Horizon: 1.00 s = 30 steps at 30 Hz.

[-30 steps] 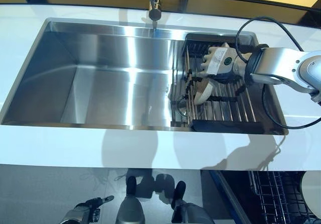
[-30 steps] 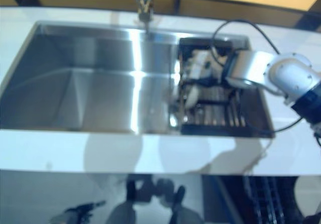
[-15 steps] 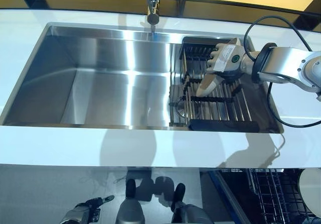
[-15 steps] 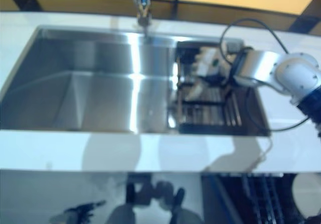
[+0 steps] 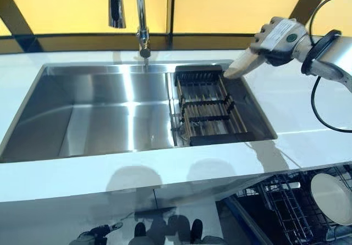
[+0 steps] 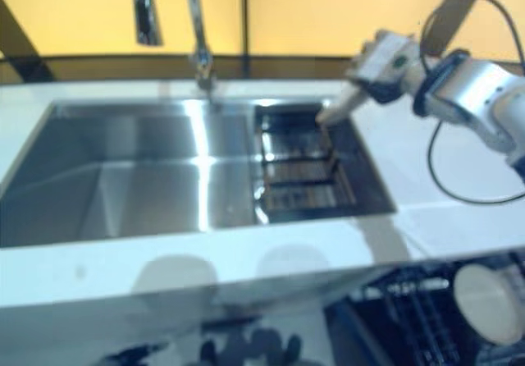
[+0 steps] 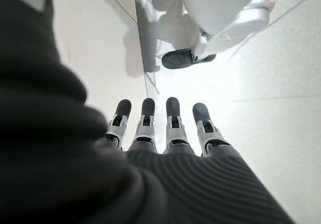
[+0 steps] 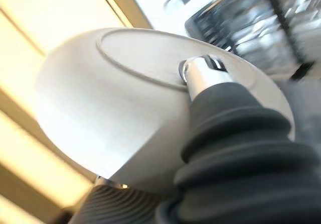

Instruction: Take plates into dishwasher

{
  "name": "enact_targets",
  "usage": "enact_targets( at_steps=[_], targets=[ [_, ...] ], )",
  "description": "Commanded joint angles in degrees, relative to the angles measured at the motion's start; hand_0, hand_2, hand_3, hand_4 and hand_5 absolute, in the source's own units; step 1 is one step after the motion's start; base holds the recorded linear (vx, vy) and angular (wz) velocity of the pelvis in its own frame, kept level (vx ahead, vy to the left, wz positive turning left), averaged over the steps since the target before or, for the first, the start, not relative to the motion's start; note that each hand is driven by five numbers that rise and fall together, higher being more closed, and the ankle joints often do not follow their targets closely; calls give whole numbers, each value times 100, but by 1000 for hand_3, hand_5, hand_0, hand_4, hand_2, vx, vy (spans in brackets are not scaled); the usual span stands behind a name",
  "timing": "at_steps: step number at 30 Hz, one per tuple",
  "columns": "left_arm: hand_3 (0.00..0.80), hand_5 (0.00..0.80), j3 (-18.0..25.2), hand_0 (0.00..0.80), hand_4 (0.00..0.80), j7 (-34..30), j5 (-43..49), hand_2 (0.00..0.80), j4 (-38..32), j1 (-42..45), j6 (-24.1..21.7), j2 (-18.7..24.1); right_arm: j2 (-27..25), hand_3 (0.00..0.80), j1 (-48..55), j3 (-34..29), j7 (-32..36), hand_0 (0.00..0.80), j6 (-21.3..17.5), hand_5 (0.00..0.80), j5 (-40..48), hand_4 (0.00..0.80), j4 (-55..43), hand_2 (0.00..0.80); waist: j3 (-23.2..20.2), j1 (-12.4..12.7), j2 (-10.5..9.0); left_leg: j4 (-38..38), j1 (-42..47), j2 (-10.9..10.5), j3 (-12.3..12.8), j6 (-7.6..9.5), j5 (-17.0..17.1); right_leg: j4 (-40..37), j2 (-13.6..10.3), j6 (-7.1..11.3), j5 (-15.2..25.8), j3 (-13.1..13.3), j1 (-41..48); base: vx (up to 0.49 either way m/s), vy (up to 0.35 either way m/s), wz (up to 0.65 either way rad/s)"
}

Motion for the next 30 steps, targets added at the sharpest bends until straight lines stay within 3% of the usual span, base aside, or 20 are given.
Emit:
enact_targets(
  at_steps=[1,7,17,21,24,30],
  targets=[
    [0,0,-261,0,0,-104,297,0,272,-49,-258,185,-432,800,-45,-467,-207,800,796,800,595,800,276,800,-160,-66,-173,-12,209,-76,141,126,-219,13,-106,539,-339,64,370,36,25,-16],
    [0,0,-283,0,0,-121,314,0,310,12,-380,181,-813,800,641,-1239,-257,800,1232,800,958,800,428,800,-205,-295,-137,-12,289,-24,308,113,-251,13,-54,547,-321,263,311,35,20,-19],
    [0,0,-184,0,0,-203,470,0,458,103,-544,180,-1454,800,2938,-3539,-238,800,1478,800,2423,800,669,800,-155,-763,-127,-12,363,51,565,99,-299,13,55,549,-250,670,122,21,-6,-19],
    [0,0,-154,0,0,-181,483,0,491,105,-590,124,-1476,800,3886,-4449,-220,800,1474,800,2716,800,766,800,-146,-919,-115,-12,394,62,649,106,-330,13,85,538,-243,775,81,27,6,-17],
    [0,0,-112,0,0,-162,488,0,507,97,-597,105,-1445,800,5022,-5490,-137,800,1421,800,2962,800,783,800,-144,-1081,-117,-12,428,78,754,108,-349,13,104,530,-225,864,48,31,1,-15],
    [0,0,-82,0,0,-204,626,0,535,7,-572,108,-987,800,6750,-6962,394,800,1470,800,3428,800,545,800,-74,-1239,-129,-12,465,92,893,112,-376,13,129,517,-184,951,-17,0,-9,-11]
  ],
)
